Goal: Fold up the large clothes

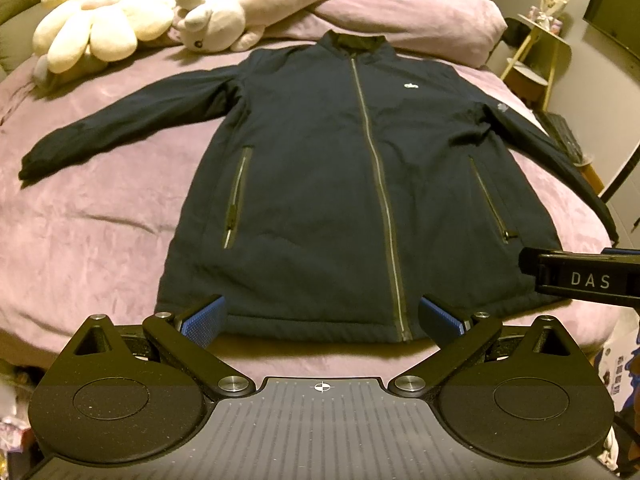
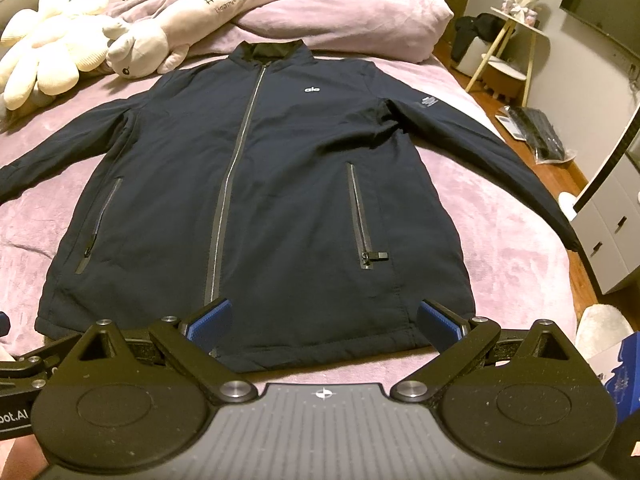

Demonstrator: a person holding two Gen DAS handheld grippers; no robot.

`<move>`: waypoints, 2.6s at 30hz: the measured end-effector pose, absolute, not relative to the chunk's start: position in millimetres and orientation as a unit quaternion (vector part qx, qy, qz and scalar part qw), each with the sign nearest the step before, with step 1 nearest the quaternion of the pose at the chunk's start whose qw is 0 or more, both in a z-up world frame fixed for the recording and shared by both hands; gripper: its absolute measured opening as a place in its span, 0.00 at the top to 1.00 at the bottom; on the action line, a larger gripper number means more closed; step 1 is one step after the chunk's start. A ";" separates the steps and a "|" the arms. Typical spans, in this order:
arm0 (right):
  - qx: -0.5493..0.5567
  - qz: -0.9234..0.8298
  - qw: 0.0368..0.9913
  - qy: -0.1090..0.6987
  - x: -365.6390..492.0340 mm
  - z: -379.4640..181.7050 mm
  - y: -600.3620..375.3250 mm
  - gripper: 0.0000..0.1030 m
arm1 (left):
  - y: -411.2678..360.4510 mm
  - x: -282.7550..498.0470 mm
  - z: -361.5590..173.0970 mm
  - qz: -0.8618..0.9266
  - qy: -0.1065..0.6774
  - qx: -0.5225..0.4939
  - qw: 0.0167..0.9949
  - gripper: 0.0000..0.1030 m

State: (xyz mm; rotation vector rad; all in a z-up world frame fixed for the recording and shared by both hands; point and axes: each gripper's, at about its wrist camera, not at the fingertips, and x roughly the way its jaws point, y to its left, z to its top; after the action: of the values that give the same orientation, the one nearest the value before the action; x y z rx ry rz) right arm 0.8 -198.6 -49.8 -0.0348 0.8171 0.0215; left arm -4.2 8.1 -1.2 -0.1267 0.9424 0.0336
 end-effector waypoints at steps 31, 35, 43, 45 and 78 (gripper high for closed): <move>-0.008 0.012 0.913 0.409 8.8 -58.6 -205.0 0.04 | 5.8 1.9 -6.0 0.016 0.465 -0.063 0.883 0.00; -0.007 0.015 0.913 0.407 9.3 -59.8 -205.5 0.04 | 6.7 3.5 -6.8 0.015 0.468 -0.064 0.881 0.00; -0.006 0.018 0.911 0.412 12.7 -62.0 -204.6 0.04 | 7.5 7.9 -8.8 0.015 0.473 -0.066 0.878 0.00; -0.005 0.018 0.911 0.413 13.9 -62.3 -204.8 0.04 | 7.2 8.4 -9.2 0.014 0.474 -0.065 0.878 0.00; 0.614 -0.137 0.764 0.146 174.5 -206.9 -552.5 0.18 | 35.0 159.1 -92.6 0.084 0.452 -0.078 0.885 0.00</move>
State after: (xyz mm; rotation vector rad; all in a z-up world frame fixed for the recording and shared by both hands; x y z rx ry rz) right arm 174.5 -552.5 -206.9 1.3348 0.3178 -0.2971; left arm 159.1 35.0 -92.6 -0.1619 0.9406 0.1745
